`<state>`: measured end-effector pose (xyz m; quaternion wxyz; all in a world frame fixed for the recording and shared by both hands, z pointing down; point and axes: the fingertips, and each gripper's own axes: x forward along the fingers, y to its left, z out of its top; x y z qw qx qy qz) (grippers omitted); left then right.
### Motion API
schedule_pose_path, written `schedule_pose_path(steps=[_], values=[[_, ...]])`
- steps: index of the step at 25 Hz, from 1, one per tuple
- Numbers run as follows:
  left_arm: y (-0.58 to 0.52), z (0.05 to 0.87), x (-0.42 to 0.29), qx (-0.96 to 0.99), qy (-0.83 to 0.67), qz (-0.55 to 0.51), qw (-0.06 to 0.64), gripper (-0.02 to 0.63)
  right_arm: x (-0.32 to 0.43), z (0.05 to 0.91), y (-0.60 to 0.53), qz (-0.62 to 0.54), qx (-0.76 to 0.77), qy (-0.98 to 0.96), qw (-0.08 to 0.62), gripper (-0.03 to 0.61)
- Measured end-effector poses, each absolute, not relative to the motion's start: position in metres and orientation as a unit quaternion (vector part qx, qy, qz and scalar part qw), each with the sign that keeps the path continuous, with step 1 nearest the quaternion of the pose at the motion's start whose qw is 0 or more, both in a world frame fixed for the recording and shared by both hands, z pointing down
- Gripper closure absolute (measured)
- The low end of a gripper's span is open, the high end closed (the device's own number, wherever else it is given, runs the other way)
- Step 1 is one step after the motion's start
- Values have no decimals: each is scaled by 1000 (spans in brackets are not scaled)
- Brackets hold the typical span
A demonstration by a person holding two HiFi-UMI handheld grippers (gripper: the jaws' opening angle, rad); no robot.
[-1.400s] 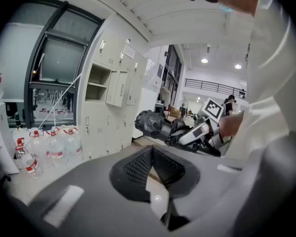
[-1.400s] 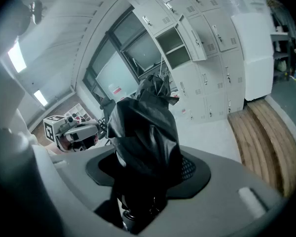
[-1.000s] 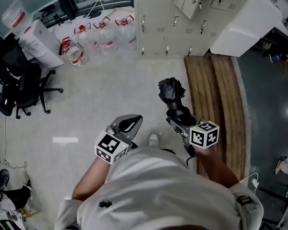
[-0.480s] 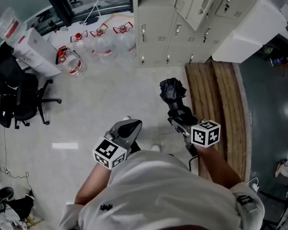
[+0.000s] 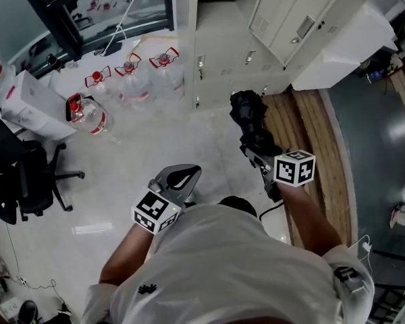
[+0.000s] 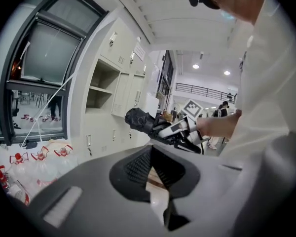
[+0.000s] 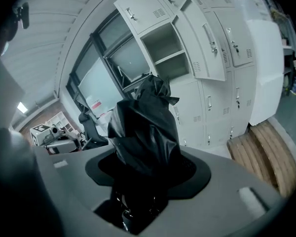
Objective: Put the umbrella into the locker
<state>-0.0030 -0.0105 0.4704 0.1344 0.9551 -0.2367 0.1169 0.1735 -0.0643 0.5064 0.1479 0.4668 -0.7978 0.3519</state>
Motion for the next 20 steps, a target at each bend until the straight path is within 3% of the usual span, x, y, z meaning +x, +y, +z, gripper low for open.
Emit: schedule_pose_path(steps=[12, 20], values=[[-115, 467, -49, 947, -268, 100, 148, 557, 169, 491, -258, 319, 497, -790, 165, 337], [-207, 450, -34, 935, -316, 99, 130, 557, 185, 490, -404, 294, 496, -795, 186, 337]])
